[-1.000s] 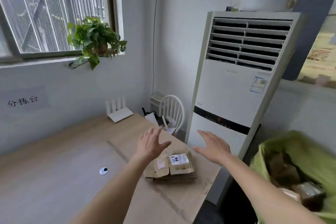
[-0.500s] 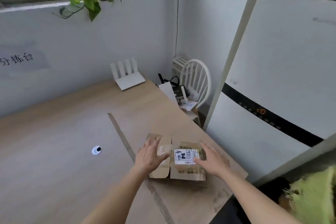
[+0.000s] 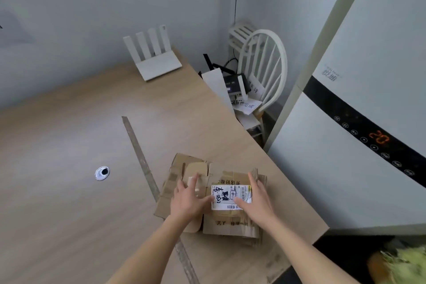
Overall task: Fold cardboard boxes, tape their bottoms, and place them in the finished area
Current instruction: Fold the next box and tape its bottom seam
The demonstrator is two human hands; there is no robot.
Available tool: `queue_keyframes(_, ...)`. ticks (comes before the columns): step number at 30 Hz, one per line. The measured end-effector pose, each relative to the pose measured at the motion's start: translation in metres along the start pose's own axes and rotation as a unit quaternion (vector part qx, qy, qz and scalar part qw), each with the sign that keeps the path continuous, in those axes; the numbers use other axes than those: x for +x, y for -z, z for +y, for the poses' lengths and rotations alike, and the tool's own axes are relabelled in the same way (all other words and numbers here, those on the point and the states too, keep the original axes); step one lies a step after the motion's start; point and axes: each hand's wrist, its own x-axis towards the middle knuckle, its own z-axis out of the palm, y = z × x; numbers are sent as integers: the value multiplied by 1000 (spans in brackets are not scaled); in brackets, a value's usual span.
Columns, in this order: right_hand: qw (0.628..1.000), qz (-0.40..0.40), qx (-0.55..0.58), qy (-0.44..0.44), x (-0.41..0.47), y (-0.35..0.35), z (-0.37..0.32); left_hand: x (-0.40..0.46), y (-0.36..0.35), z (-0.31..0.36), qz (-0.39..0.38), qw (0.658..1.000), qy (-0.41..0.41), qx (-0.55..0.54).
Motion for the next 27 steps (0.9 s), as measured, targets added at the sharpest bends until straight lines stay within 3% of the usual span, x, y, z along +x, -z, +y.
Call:
queue_keyframes(8,998,40,-11,44,-7,5,-19,-6,10,-15,6,998,11,-69)
queue_keyframes(19,986,25,-37,158,-93,-20,-108,-116,87,-110,54,961,-152,-227)
queue_keyframes(27,962,-14,-59,264,-194,-101,-145,-232,91,-222,129,978,-149,-71)
